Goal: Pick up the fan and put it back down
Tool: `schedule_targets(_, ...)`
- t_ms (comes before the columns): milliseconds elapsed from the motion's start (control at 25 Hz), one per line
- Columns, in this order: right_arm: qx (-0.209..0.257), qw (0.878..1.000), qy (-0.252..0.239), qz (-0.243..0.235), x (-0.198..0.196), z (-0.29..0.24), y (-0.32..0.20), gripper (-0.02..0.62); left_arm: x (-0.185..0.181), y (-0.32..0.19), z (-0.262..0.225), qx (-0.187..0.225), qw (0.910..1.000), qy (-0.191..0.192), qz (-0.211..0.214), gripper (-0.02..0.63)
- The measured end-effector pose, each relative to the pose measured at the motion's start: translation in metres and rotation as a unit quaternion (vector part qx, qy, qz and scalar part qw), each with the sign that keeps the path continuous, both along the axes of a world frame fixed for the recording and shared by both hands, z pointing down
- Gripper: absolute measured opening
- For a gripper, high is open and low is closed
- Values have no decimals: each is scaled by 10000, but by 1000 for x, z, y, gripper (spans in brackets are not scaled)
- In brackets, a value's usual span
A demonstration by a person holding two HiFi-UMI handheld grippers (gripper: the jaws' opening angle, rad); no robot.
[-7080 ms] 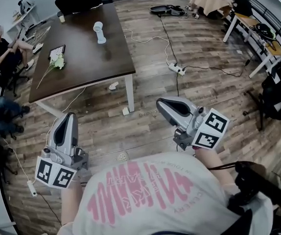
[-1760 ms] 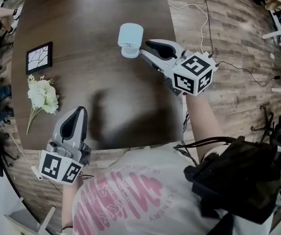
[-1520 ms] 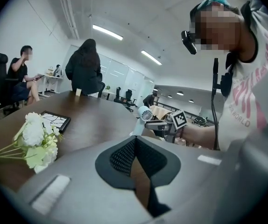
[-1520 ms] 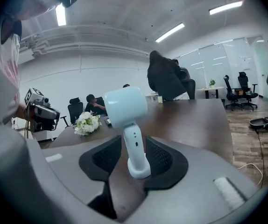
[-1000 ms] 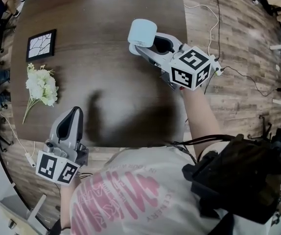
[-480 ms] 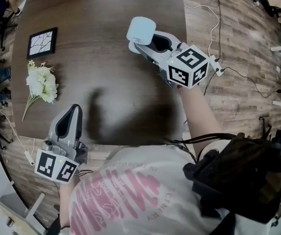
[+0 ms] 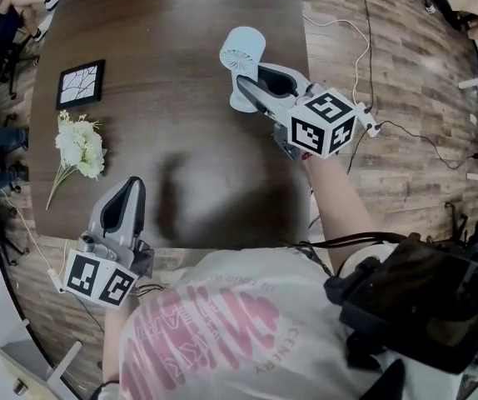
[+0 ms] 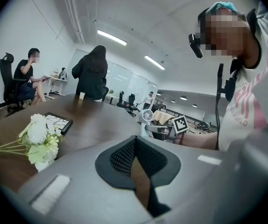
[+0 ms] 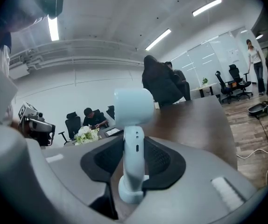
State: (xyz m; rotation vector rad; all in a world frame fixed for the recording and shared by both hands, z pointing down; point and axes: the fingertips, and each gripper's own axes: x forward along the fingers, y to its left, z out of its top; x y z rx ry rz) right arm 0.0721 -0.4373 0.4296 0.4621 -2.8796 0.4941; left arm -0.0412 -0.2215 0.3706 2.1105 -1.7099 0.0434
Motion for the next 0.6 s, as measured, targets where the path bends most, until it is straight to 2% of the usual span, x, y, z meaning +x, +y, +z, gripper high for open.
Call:
schedule_targets(200, 142, 9997, -156, 139, 20, -29, 13, 138, 14, -9, -14, 261, 9993, -17, 278, 17)
schedule_targets(600, 632, 9898, -1014, 776, 61, -143, 57, 138, 18, -16, -50, 781, 9936, 79, 815, 17)
